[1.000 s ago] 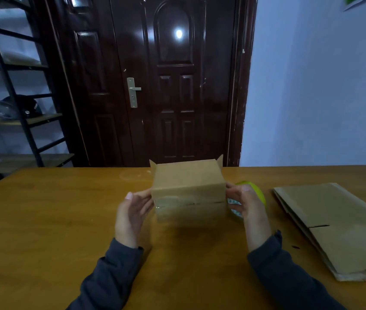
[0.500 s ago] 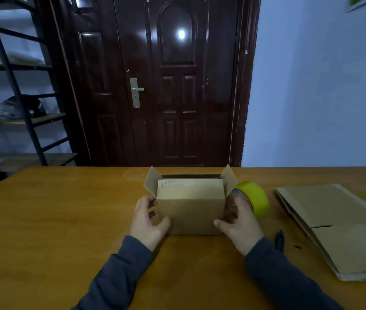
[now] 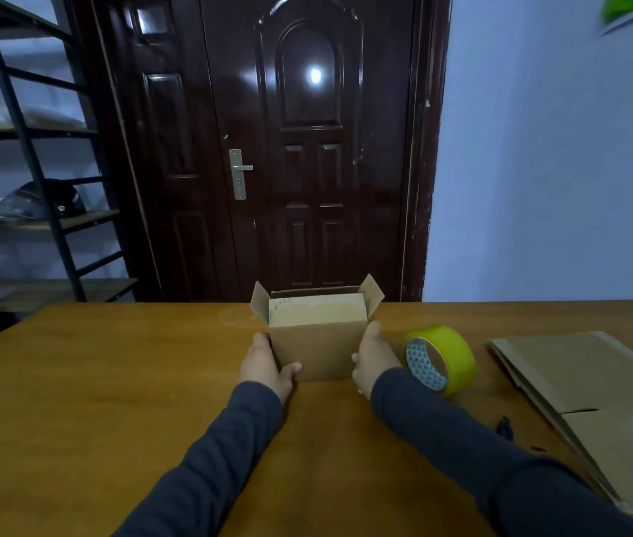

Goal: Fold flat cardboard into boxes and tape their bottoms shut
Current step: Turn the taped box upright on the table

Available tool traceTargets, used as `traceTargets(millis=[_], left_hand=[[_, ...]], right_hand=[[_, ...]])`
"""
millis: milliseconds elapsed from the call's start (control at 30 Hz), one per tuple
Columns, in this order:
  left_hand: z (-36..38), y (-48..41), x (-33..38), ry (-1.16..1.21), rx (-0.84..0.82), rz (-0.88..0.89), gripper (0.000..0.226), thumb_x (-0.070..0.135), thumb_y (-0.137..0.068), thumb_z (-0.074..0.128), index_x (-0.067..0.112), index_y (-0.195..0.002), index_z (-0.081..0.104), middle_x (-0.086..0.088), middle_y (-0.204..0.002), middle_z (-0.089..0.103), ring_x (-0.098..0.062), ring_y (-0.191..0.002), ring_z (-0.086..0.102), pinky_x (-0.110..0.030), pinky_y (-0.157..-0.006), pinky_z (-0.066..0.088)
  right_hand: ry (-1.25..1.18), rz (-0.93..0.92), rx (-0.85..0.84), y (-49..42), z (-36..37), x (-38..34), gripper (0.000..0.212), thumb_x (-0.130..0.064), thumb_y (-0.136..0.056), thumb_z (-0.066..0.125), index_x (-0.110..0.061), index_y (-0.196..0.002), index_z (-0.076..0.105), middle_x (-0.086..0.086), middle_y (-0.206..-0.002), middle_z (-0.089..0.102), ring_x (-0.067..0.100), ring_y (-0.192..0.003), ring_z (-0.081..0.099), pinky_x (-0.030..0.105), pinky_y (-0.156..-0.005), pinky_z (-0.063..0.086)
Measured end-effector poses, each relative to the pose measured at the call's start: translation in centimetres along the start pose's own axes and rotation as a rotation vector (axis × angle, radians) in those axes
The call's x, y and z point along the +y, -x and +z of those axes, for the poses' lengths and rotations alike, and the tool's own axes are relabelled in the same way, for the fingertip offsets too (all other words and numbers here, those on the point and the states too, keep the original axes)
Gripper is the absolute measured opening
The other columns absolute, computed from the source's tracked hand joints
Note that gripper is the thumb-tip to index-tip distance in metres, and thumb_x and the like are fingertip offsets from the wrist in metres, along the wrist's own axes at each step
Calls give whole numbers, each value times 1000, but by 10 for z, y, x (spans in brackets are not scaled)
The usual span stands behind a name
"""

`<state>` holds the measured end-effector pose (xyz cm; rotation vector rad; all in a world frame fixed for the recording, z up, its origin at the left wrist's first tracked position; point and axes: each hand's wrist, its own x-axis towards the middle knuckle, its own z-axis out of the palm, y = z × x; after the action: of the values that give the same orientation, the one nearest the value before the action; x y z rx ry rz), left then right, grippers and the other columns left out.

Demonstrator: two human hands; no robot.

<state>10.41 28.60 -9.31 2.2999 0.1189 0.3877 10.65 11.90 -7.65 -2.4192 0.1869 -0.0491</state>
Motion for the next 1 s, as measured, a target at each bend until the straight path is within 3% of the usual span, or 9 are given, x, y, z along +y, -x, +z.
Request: traceTargets(millis=[67, 267, 600, 833, 933, 1000], left_hand=[[2, -20, 2, -46, -32, -40, 52, 25, -81, 73, 10, -119, 42, -12, -122, 58, -28, -111, 57, -36, -94, 47], [10, -71, 2, -159, -89, -92, 51, 28, -84, 69, 15, -122, 37, -11, -115, 61, -29, -104, 60, -37, -85, 48], [14, -109, 1, -74, -110, -124, 65, 23, -76, 78, 12, -128, 41, -12, -125, 56, -29, -116, 54, -36, -94, 46], [11, -107, 8, -192, -112, -127, 62, 26, -75, 79, 8, -125, 46, -11, -125, 57, -28, -117, 54, -34, -95, 46], [9, -102, 13, -274, -148, -119, 68, 27, -79, 75, 5, -133, 38, -11, -126, 55, -27, -116, 54, -32, -92, 47], [5, -101, 18, -333, -180, -120, 93, 28, -77, 75, 3, -146, 18, -11, -128, 54, -27, -117, 54, -34, -94, 47]], right_hand=[[25, -21, 24, -15, 7, -4, 82, -1, -89, 54, -11, -148, -2, 9, -123, 57, 23, -103, 59, 40, -87, 52], [41, -36, 101, -55, 23, -11, 59, -3, -87, 57, -12, -132, 20, 8, -117, 56, 23, -98, 60, 42, -87, 52], [-12, -77, 183, -84, 31, -12, 55, 0, -85, 60, -15, -126, 28, 7, -113, 56, 19, -96, 59, 36, -82, 54], [-126, -114, 249, -76, 34, -9, 46, 0, -88, 56, -14, -126, 35, 7, -121, 50, 21, -104, 55, 33, -86, 49], [-112, -68, 198, -74, 27, -11, 47, -1, -90, 54, -14, -130, 34, 9, -115, 55, 24, -104, 57, 38, -88, 53], [-73, -41, 144, -71, 22, -13, 52, -3, -90, 54, -15, -135, 30, 11, -116, 56, 27, -106, 58, 39, -91, 52]])
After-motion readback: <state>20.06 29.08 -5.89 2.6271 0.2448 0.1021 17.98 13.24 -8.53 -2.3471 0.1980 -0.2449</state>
